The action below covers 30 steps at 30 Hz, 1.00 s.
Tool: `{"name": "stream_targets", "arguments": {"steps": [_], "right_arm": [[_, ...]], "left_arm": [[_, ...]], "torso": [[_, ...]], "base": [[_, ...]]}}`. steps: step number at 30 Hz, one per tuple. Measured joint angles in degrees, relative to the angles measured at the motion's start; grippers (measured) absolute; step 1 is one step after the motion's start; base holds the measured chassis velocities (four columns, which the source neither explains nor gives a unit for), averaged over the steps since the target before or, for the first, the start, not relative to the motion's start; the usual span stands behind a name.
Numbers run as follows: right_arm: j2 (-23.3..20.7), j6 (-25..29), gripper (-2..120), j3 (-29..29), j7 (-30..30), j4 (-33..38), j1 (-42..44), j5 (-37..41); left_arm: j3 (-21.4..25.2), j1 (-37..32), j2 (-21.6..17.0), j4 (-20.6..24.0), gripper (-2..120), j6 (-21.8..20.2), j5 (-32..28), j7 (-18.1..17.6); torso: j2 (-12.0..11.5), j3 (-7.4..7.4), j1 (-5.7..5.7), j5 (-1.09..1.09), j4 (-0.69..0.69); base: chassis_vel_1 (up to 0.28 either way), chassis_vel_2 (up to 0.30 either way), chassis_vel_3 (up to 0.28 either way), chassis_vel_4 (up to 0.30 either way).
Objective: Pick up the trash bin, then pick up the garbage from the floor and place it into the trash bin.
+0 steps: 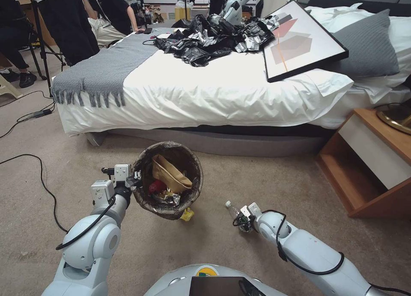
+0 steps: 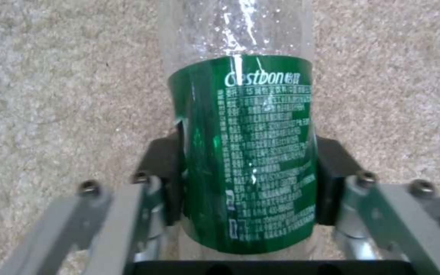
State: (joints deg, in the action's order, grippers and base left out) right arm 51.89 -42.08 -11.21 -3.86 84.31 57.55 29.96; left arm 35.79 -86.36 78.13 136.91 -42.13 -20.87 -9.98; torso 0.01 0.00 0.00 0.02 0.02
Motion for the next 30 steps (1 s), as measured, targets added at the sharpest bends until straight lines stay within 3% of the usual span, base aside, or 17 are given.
{"name": "stream_targets", "arguments": {"steps": [2, 3, 8, 17, 20, 21, 23, 24, 25, 28, 30], "right_arm": [[0.0, 0.0, 44, 0.0, 0.0, 0.0, 0.0, 0.0], [0.0, 0.0, 36, 0.2, 0.0, 0.1, 0.0, 0.0], [0.0, 0.0, 27, 0.3, 0.0, 0.1, 0.1, -0.1], [-0.6, 0.1, 26, 3.0, -0.9, 3.6, 1.0, 0.3], [-2.9, 0.0, 26, 8.8, -5.9, 18.1, 2.4, 10.0], [-2.9, 0.0, 26, 8.8, -5.9, 18.1, 2.4, 10.0], [-5.2, 0.0, 26, 11.8, -6.6, 25.7, 2.1, 14.8], [-7.7, -0.1, 26, 14.7, -7.3, 33.4, 0.8, 20.1], [-7.7, -0.1, 26, 14.7, -7.3, 33.4, 0.8, 20.1], [-12.4, 0.6, 26, 17.3, -8.5, 45.4, -6.1, 28.7], [-13.4, 1.9, 26, 17.1, -7.6, 46.9, -8.4, 29.4]], "left_arm": [[0.0, 0.0, 0.0, 0.0, 0, 0.0, 0.0, 0.0], [0.0, 0.1, 0.1, -0.1, 0, 0.0, 0.1, 0.0], [-0.1, 0.2, 0.1, -0.1, 0, 0.0, 0.1, 0.1], [0.0, 0.0, -0.1, 0.1, 0, 0.0, 0.3, 0.1], [-0.1, 0.1, -0.7, 0.7, 0, 0.0, -2.1, -1.0], [-0.1, 0.1, -0.7, 0.7, 0, 0.0, -2.1, -1.0], [-0.1, -0.2, -1.3, 0.9, 0, 0.0, -2.6, -1.2], [-0.1, -0.3, -1.5, 0.8, 0, 0.0, -2.7, -1.2], [-0.1, -0.3, -1.5, 0.8, 0, 0.0, -2.7, -1.2], [-0.8, -0.4, -1.2, 0.0, 0, 0.0, -1.5, -0.9], [-1.2, -0.4, -1.0, -0.2, 0, 0.0, -1.0, -0.8]], "torso": [[0.0, 0.0, 0.0, 0.0, 0.0], [0.0, 0.0, 0.0, -0.02, -0.01], [0.0, 0.0, 0.0, -0.01, -0.01], [0.0, 0.01, 0.0, -0.01, -0.02], [0.0, 0.0, 0.0, -0.01, -0.02], [0.0, 0.0, 0.0, -0.01, -0.02], [0.0, 0.0, 0.0, -0.02, -0.01], [0.0, 0.0, 0.0, -0.02, -0.02], [0.0, 0.0, 0.0, -0.02, -0.02], [0.0, 0.0, 0.0, -0.01, -0.02], [0.0, 0.0, 0.0, -0.02, -0.02]], "base": [[0.0, 0.0, 0.0, 0.0], [0.0, 0.0, 0.0, 0.0], [0.0, 0.0, 0.0, 0.0], [0.0, 0.0, 0.0, 0.0], [0.0, 0.0, 0.0, 0.0], [0.0, 0.0, 0.0, 0.0], [0.0, 0.0, 0.0, 0.0], [0.0, 0.0, 0.0, 0.0], [0.0, 0.0, 0.0, 0.0], [0.0, 0.0, 0.0, 0.0], [0.0, 0.0, 0.0, 0.0]]}}
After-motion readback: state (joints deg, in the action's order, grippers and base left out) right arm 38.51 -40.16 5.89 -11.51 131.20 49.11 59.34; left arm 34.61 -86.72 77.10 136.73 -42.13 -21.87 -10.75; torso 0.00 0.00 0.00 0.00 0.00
